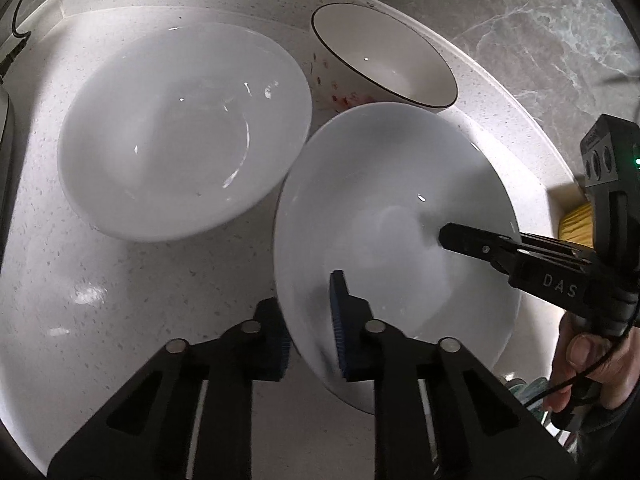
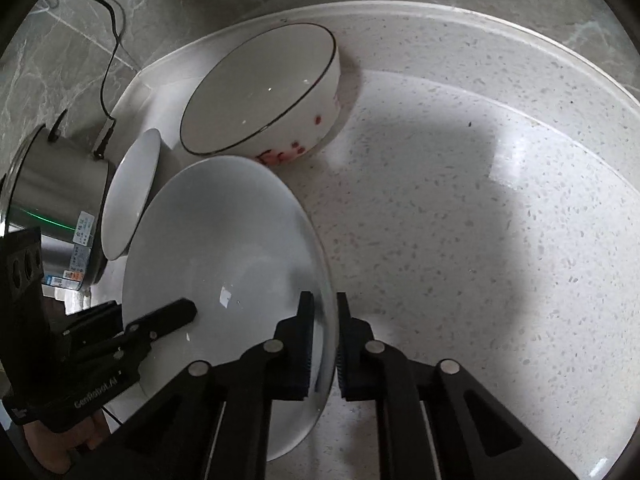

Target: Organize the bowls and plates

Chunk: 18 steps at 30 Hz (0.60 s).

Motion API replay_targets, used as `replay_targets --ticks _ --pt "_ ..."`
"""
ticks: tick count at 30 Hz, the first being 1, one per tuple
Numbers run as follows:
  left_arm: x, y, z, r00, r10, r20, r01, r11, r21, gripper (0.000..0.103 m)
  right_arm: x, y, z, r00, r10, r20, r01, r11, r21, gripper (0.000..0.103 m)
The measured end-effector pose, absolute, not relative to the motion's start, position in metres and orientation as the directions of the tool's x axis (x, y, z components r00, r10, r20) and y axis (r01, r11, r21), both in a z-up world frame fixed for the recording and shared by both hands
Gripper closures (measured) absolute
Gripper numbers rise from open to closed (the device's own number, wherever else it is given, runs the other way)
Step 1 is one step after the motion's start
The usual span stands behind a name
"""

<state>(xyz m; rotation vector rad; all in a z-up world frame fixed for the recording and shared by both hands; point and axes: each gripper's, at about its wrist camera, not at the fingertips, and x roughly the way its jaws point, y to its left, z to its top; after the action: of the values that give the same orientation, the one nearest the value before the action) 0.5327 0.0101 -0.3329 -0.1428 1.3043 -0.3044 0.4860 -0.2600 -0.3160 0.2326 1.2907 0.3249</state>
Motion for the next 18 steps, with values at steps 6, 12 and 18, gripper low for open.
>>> replay_targets --ticks 6,12,18 --pt "0.535 0.011 -0.332 0.235 -0.285 -0.929 0.165 0.954 -0.25 0.091 0.484 -0.257 -0.315 0.258 0.349 -0.901 -0.099 0.937 0.335 0.092" --pt "0.532 0.016 -0.33 0.231 -0.294 -0.928 0.159 0.952 -0.262 0.093 0.478 -0.26 -0.309 0.266 0.358 -0.895 -0.09 0.934 0.347 0.092" --pt "0.513 0.026 -0.316 0.245 -0.295 -0.924 0.147 0.953 -0.265 0.093 0.464 -0.245 -0.292 0.269 0.363 -0.892 -0.112 0.932 0.345 0.092"
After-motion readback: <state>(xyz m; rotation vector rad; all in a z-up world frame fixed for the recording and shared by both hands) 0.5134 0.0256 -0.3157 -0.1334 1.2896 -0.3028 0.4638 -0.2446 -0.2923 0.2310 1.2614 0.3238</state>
